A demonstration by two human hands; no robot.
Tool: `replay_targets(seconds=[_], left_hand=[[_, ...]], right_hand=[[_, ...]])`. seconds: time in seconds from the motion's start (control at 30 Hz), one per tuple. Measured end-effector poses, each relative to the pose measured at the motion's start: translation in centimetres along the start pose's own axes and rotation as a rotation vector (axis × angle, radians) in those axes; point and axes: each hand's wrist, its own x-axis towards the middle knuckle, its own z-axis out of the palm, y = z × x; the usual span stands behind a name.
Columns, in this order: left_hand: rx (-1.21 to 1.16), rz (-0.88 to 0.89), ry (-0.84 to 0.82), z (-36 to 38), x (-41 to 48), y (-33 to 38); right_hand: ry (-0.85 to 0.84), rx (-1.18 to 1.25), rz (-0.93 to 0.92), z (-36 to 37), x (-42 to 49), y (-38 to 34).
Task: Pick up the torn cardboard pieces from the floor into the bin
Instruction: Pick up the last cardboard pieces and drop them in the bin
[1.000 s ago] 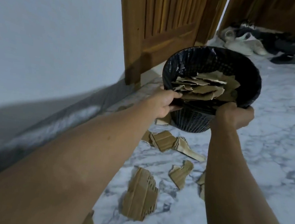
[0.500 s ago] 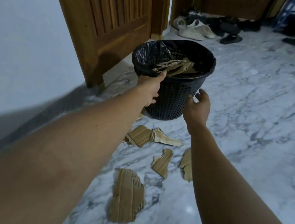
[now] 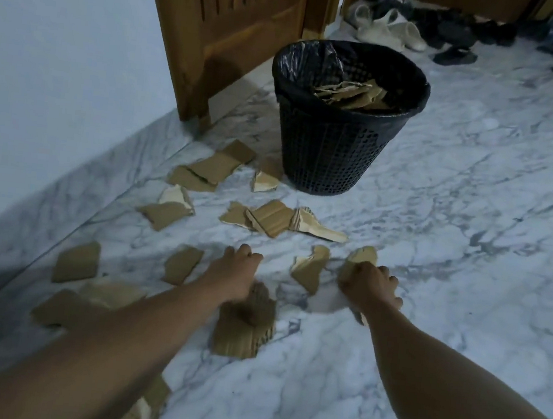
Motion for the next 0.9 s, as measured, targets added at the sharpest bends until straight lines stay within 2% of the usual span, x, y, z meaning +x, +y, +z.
replay_targets(seconds=[0.1, 0.2, 0.37, 0.53, 0.6, 0.73, 0.83, 0.9], left_hand=[[-0.028, -0.031, 0.019, 0.4, 0.1, -0.3], [-0.039, -0.049, -0.001, 0.0, 0.1, -0.5], [-0.257, 0.015, -0.055, -2.3, -0.8, -1.2], [-0.462, -0.089, -0.067, -4.8, -3.8, -4.3], [-0.425, -0.084, -0.090, -4.5, -5.5, -5.3], [-0.329, -0.062, -0.175, -3.0, -8.3, -7.1], [-0.220, -0.159, -0.343, -2.9, -11.0, -7.7], [-0.096, -0.159, -0.471, -2.8, -13.4, -7.7]], right_hand=[[0.033, 0.056, -0.023, -0.2, 0.3, 0.1], [0.002, 0.011, -0.018, -0.2, -0.6, -0.1], [-0.009, 0.025, 0.046, -0.9, -1.1, 0.0], [-0.190, -0.241, 0.113, -1.3, -1.5, 0.3], [-0.249, -0.188, 0.180, -0.8, -1.3, 0.2], [-0.348, -0.209, 0.031, -0.7, -0.9, -1.5], [-0.395, -0.179, -0.031, -2.0, -2.3, -4.3], [-0.400, -0.246, -0.100, -3.7, -4.6, -7.1]])
